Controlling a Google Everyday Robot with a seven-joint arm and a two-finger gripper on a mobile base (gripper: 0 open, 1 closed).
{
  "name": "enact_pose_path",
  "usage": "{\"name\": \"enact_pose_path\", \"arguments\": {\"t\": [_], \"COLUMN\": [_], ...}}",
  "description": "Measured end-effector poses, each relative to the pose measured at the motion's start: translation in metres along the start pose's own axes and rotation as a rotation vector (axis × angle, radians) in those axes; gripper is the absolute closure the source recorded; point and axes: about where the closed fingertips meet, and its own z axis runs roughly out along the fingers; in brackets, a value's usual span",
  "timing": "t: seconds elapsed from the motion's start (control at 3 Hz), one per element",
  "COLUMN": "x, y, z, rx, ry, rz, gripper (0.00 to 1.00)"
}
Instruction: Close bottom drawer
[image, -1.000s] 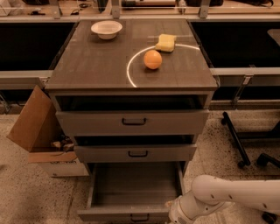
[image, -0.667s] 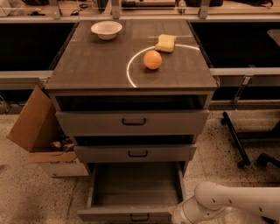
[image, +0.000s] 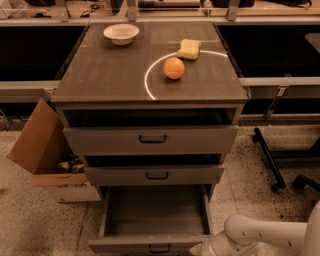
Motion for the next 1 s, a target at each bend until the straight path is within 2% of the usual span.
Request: {"name": "enact_pose_path", "arguments": {"t": [0.67,1.0], "x": [0.03,0.03], "y": [-0.02,-0.018], "z": [0.023,0.025], "rx": [-0.002,-0.008], "ry": [0.019,0.019], "rz": [0.056,0.056], "gripper": [0.62,0.85]}}
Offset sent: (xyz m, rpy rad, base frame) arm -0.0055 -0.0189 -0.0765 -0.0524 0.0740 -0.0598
